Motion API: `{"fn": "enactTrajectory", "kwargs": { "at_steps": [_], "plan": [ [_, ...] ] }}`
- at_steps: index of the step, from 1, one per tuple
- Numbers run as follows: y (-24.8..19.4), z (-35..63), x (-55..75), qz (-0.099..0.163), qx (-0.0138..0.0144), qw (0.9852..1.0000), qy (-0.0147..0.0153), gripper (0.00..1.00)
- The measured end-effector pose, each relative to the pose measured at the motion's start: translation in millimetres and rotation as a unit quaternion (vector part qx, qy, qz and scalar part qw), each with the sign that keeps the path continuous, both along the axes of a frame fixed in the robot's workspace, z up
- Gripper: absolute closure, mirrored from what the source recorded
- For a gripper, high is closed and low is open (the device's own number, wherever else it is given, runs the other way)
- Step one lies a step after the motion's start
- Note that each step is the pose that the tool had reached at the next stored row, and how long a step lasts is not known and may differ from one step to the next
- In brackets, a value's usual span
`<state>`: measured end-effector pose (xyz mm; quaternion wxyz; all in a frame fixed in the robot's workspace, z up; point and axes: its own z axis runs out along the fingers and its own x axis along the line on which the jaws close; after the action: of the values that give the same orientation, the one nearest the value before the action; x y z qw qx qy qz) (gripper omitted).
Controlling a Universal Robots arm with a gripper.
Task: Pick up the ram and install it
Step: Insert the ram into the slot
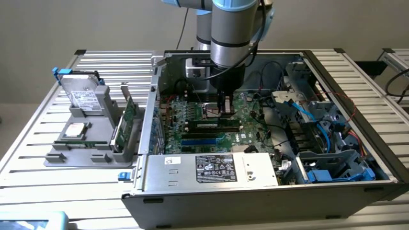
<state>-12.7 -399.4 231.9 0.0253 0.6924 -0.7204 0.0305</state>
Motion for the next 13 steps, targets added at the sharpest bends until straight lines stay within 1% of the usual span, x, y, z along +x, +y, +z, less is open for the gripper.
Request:
{"fn": "enactTrajectory", "kwargs": {
  "at_steps": [7, 13],
  "plan": [
    [-0.1, -0.1, 0.0, 0.001, -0.0001, 1.0000, 0.0000, 0.88],
    [0.9, -0.7, 0.0, 0.001, 0.0000, 1.0000, 0.0000, 0.88]
  ]
}}
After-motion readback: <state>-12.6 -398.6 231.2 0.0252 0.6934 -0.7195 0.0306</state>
